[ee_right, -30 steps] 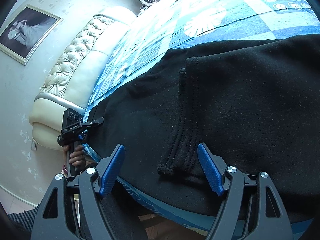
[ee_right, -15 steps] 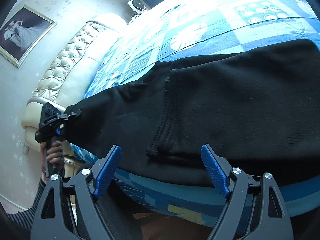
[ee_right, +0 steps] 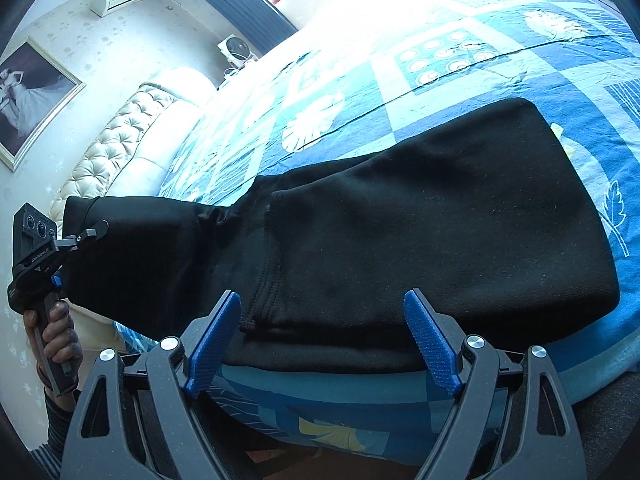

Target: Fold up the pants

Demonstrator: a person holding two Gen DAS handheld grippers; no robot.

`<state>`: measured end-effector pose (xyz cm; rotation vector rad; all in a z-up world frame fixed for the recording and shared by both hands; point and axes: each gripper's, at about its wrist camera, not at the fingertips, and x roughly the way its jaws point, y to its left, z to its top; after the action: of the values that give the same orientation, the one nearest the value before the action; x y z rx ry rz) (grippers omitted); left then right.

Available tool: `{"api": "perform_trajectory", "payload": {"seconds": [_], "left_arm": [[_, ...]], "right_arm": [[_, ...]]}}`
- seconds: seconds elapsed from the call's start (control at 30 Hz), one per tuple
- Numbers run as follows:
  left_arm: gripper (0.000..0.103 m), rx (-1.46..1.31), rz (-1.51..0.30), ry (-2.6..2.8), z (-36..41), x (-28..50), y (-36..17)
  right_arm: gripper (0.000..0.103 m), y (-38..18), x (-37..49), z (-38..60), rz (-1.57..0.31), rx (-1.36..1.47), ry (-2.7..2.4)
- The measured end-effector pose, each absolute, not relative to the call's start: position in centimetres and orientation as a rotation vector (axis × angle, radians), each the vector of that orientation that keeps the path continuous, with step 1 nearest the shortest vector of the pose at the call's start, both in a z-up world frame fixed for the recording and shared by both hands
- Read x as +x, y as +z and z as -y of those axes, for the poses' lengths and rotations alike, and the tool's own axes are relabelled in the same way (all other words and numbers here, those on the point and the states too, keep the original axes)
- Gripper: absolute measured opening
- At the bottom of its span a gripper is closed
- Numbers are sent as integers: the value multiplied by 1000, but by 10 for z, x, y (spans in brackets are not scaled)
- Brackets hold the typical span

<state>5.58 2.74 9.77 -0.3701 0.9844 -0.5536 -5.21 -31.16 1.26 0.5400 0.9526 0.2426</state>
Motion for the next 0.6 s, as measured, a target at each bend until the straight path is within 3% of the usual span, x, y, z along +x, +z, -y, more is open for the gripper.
{"api": "perform_trajectory", "payload": {"seconds": [0.6], "left_arm": [[14, -104, -1052, -443, 132, 70, 51]], "right_arm": [[83, 32, -57, 355, -836, 634, 139]]}}
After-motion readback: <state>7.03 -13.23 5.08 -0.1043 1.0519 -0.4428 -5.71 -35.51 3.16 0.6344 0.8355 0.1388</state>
